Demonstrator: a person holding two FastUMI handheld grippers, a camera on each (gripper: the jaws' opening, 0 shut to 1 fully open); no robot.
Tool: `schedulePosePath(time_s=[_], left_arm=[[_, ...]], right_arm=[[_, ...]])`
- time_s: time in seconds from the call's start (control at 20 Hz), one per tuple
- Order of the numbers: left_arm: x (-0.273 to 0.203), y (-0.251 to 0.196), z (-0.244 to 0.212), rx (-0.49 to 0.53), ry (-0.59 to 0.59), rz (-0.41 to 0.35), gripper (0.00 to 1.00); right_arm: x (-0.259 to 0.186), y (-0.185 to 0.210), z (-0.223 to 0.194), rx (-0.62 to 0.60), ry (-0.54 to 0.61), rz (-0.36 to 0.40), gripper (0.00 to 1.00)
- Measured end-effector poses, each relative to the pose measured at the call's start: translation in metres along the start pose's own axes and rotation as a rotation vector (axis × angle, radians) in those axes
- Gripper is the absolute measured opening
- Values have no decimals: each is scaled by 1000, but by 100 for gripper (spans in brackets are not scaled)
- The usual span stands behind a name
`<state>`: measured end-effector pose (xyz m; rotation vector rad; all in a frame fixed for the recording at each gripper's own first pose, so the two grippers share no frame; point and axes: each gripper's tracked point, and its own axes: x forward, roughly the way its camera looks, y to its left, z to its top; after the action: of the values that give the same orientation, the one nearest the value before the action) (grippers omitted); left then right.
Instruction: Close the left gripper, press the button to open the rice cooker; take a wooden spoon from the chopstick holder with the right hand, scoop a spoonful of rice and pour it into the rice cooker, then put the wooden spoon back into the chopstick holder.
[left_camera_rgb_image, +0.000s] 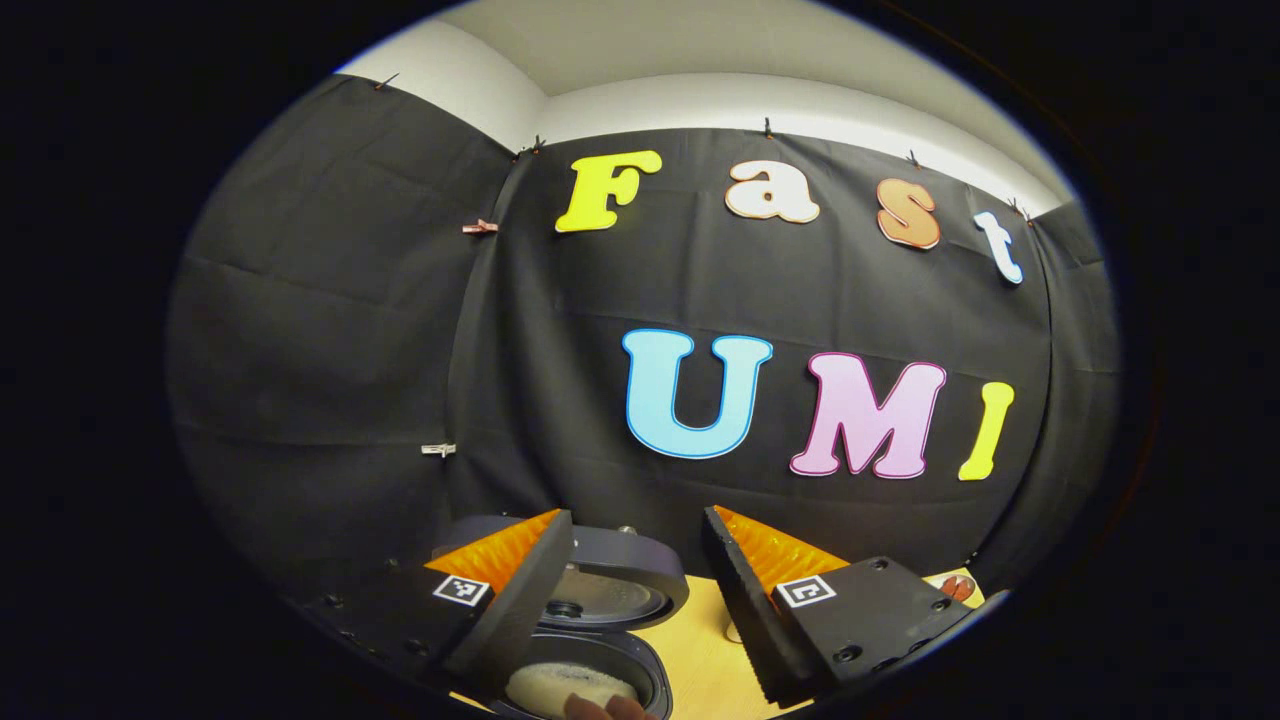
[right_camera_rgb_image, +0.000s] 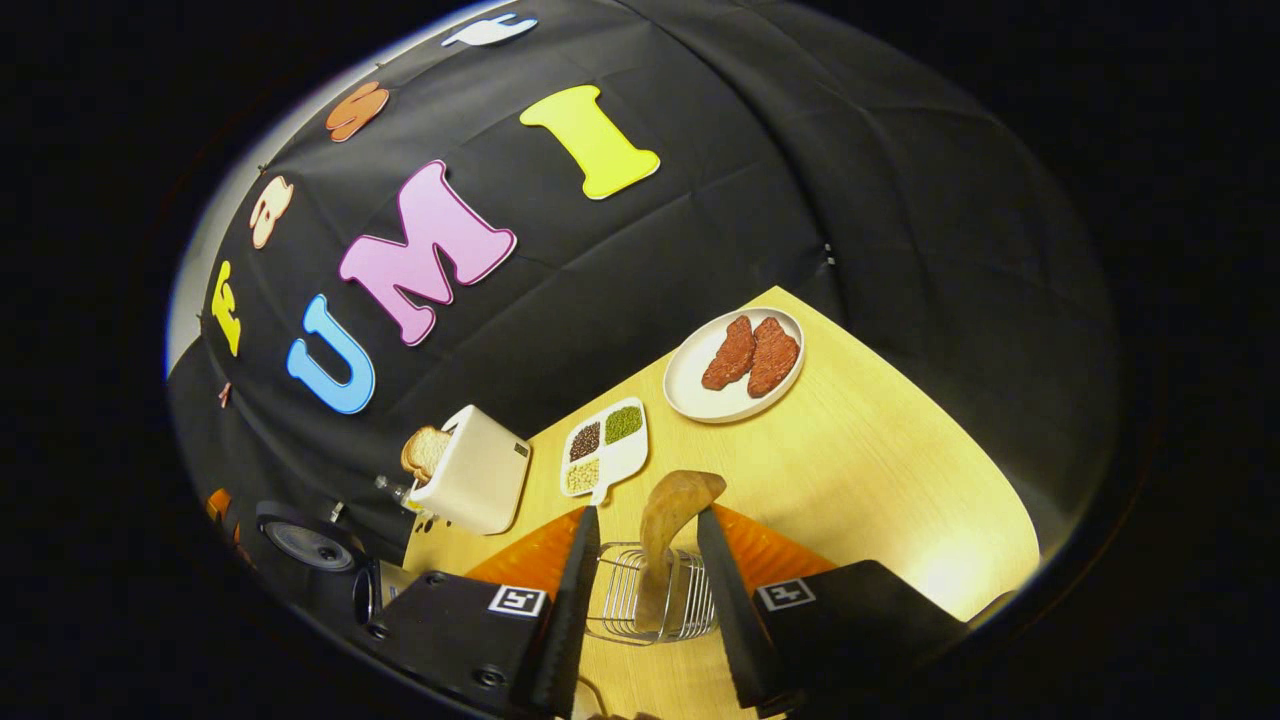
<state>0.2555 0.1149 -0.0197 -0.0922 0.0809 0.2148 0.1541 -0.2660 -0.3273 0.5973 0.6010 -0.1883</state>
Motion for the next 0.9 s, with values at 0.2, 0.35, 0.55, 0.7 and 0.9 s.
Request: schedulePosePath(time_s=[0.2, 0.35, 0.55, 0.7, 0.9], left_arm=[[1, 7, 6, 34, -19, 1, 89], [8, 13, 16, 62, -44, -6, 89], [25, 20, 11, 40, -39, -14, 89], [49, 30, 4, 42, -18, -5, 89], [73, 38, -13, 86, 45, 8, 88]], right_arm=[[-28, 10, -14, 14, 11, 5, 73], [-57, 31, -19, 11, -9, 27, 75], [-88, 65, -41, -49, 15, 59, 89], [-106, 92, -56, -70, 32, 91, 92], [-122, 123, -74, -100, 50, 124, 92]])
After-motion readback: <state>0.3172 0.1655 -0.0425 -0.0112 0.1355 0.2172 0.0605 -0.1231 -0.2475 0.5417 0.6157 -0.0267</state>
